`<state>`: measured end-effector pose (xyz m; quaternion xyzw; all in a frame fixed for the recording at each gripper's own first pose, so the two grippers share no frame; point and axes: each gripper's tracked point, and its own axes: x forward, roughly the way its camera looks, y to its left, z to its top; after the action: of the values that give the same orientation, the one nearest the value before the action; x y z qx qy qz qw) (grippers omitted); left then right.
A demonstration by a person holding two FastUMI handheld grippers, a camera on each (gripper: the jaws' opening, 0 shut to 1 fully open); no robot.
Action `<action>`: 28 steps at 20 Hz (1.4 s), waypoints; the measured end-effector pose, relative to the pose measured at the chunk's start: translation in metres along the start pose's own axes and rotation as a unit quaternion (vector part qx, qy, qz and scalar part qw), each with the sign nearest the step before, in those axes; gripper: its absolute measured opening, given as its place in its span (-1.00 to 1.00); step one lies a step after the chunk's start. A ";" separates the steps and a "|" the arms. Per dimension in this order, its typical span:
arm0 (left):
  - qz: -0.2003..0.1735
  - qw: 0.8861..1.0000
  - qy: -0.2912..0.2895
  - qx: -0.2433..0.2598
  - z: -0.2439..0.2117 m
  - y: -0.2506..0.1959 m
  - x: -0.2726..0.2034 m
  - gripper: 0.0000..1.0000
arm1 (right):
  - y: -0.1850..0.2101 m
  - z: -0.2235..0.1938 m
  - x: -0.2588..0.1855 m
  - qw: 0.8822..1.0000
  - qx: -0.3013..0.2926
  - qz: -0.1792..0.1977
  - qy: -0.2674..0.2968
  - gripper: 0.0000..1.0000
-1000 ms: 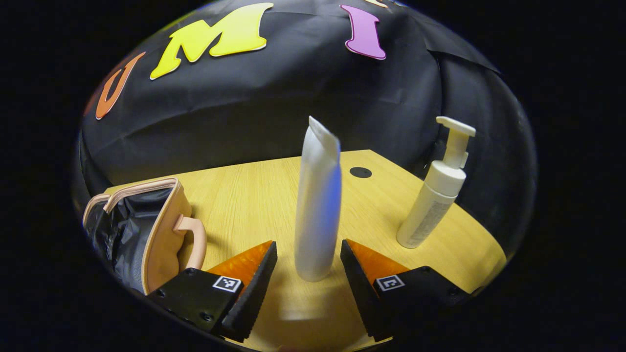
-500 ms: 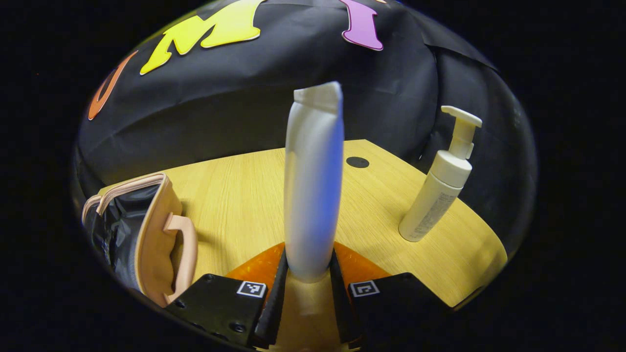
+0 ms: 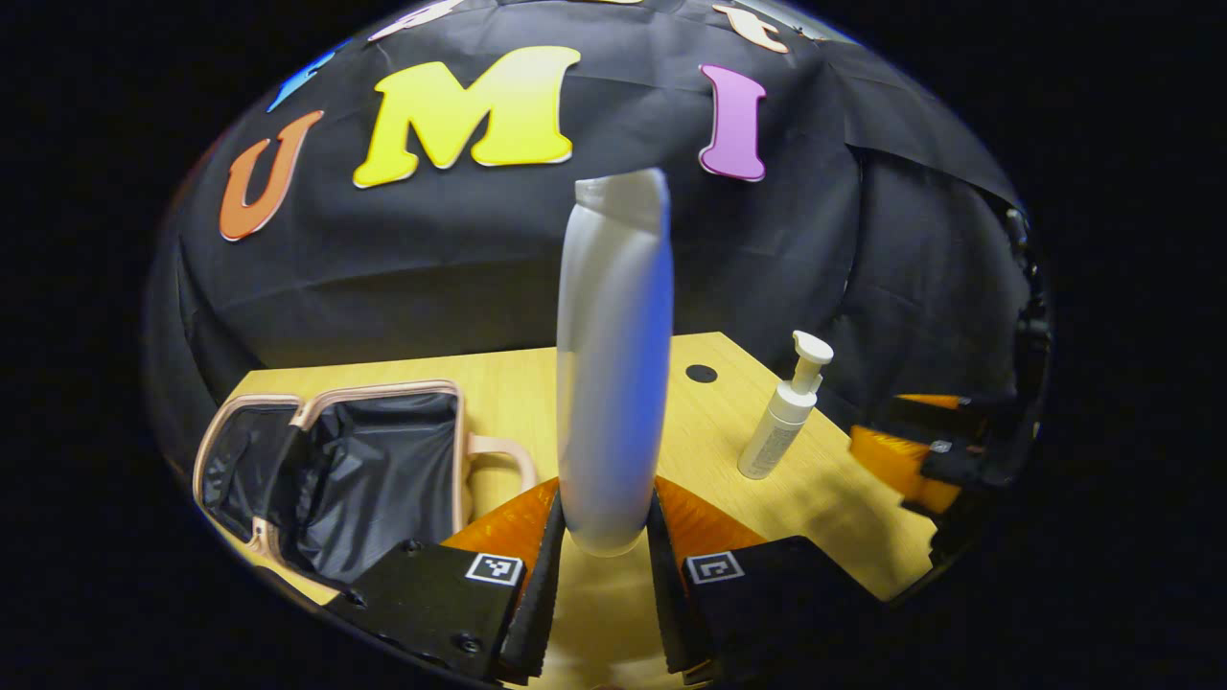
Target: First open the suitcase, pack the skin care products into it, and then close the suitcase.
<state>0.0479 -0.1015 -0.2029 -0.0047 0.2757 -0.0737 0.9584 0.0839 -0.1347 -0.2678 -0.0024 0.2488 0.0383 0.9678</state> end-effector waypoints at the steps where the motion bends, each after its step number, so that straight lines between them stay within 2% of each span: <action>1: 0.010 1.000 0.001 -0.004 0.000 0.007 -0.012 -0.05 | 0.004 -0.002 0.009 1.000 0.002 0.003 0.001 0.67; 4: 0.035 0.999 0.008 -0.015 0.001 0.030 -0.042 -0.05 | 0.011 -0.019 0.041 1.000 0.004 0.010 0.020 0.69; 9: 0.100 0.994 0.019 -0.028 -0.007 0.079 -0.086 -0.05 | 0.017 -0.042 0.091 0.999 0.018 0.011 0.041 0.65; 12: 0.127 0.991 0.027 -0.041 -0.013 0.108 -0.104 -0.05 | 0.023 -0.054 0.107 0.999 0.002 0.014 0.048 0.55; 13: 0.133 0.990 0.029 -0.045 -0.015 0.117 -0.109 -0.05 | 0.025 -0.055 0.111 0.999 -0.005 0.013 0.049 0.58; 16: 0.143 0.987 0.037 -0.060 -0.022 0.142 -0.115 -0.05 | 0.024 -0.059 0.119 0.999 -0.014 -0.002 0.053 0.22; 20: 0.131 0.988 0.052 -0.071 -0.026 0.167 -0.112 -0.04 | 0.022 -0.057 0.120 0.998 -0.015 -0.021 0.065 -0.02; 21: 0.123 0.988 0.055 -0.071 -0.028 0.175 -0.108 -0.04 | 0.022 -0.054 0.115 0.998 -0.012 -0.024 0.065 0.00; 25: 0.063 0.991 0.083 -0.083 -0.033 0.199 -0.083 -0.04 | 0.032 -0.028 0.084 0.998 0.011 -0.026 0.060 -0.02; 28: 0.018 0.990 0.106 -0.088 -0.035 0.218 -0.055 -0.05 | 0.049 0.004 0.043 0.999 0.013 -0.005 0.047 -0.03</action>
<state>0.0140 0.1229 -0.2144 -0.0763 0.3808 -0.0317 0.9210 0.1192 -0.0824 -0.2843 0.0071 0.2948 0.0304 0.9550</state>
